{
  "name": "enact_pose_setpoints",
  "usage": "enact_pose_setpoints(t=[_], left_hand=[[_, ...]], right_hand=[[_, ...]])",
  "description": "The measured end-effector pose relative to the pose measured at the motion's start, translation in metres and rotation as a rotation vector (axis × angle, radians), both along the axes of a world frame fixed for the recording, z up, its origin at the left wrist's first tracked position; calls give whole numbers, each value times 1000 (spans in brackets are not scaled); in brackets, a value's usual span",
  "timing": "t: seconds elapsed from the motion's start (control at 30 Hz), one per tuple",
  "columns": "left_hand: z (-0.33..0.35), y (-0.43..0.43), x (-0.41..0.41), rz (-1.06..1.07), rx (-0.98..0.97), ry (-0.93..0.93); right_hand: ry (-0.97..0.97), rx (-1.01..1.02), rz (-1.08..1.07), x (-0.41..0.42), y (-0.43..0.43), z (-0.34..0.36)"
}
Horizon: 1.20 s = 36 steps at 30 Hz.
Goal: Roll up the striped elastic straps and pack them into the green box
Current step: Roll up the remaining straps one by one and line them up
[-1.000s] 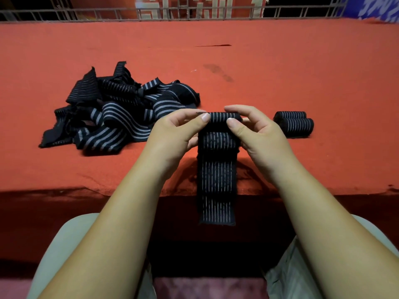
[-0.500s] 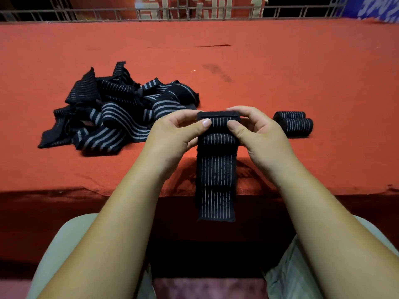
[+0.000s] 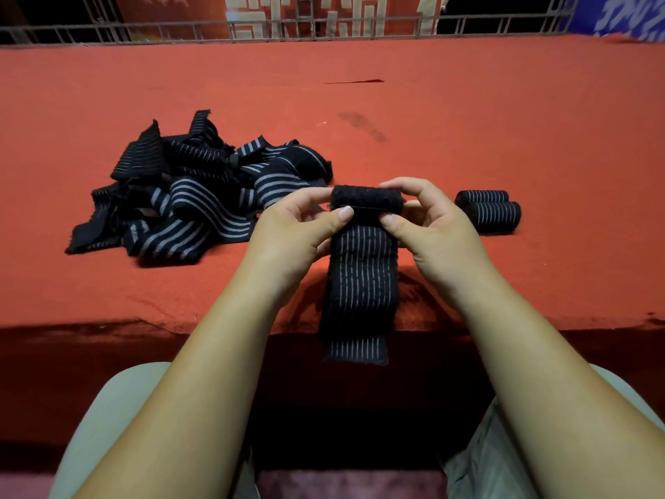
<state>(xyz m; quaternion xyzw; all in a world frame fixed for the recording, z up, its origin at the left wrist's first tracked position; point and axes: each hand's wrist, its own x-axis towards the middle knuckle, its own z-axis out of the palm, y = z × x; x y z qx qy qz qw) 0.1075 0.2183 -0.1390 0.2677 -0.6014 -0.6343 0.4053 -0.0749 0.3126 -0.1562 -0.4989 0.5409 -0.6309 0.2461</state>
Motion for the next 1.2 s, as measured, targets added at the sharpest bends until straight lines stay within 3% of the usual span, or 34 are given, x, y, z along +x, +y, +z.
enact_pose_setpoints(t=[0.53, 0.67, 0.83, 1.0, 1.07, 1.2], left_hand=[[1, 2, 0, -4, -62, -3], [-2, 0, -2, 30, -41, -85], [-4, 2, -1, 102, -173, -216], [-3, 11, -3, 2, -286, -270], [-4, 16, -4, -45, -237, -266], [-9, 16, -4, 152, -246, -411]], right_hand=[[-54, 53, -41, 1, 4, 5], [2, 40, -70, 0, 3, 4], [32, 19, -110, 0, 3, 4], [21, 7, -185, 2, 4, 4], [15, -5, -221, 1, 4, 4], [-11, -30, -275, -2, 3, 4]])
